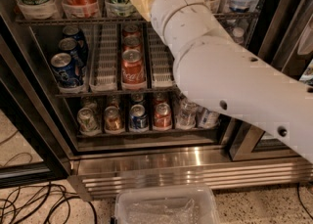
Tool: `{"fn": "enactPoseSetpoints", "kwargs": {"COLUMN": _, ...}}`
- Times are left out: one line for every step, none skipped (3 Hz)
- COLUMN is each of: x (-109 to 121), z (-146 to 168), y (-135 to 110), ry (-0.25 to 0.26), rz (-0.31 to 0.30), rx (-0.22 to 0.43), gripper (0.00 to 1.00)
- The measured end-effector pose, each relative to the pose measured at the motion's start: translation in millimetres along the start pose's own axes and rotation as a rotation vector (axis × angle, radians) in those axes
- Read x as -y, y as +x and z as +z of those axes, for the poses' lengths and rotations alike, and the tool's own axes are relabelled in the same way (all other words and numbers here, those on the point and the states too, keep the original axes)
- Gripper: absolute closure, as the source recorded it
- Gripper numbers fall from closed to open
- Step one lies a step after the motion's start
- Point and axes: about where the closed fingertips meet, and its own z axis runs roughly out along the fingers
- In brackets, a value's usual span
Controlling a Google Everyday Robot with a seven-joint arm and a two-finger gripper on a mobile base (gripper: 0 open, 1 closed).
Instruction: Pick water bottle from top shelf of fridge
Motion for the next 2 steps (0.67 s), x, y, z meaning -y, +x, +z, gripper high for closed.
{"fn": "enactPoseSetpoints", "kwargs": {"x": 6.8, "z": 2.4, "y": 6.9, "ry": 0.015, "rz": 0.016, "rx": -0.01, "gripper": 0.27}}
{"fn": "enactPoseSetpoints", "kwargs": {"x": 13.7, "z": 3.8, "y": 10.9, "ry": 0.032, "rz": 0.013, "rx": -0.018, "gripper": 0.28}}
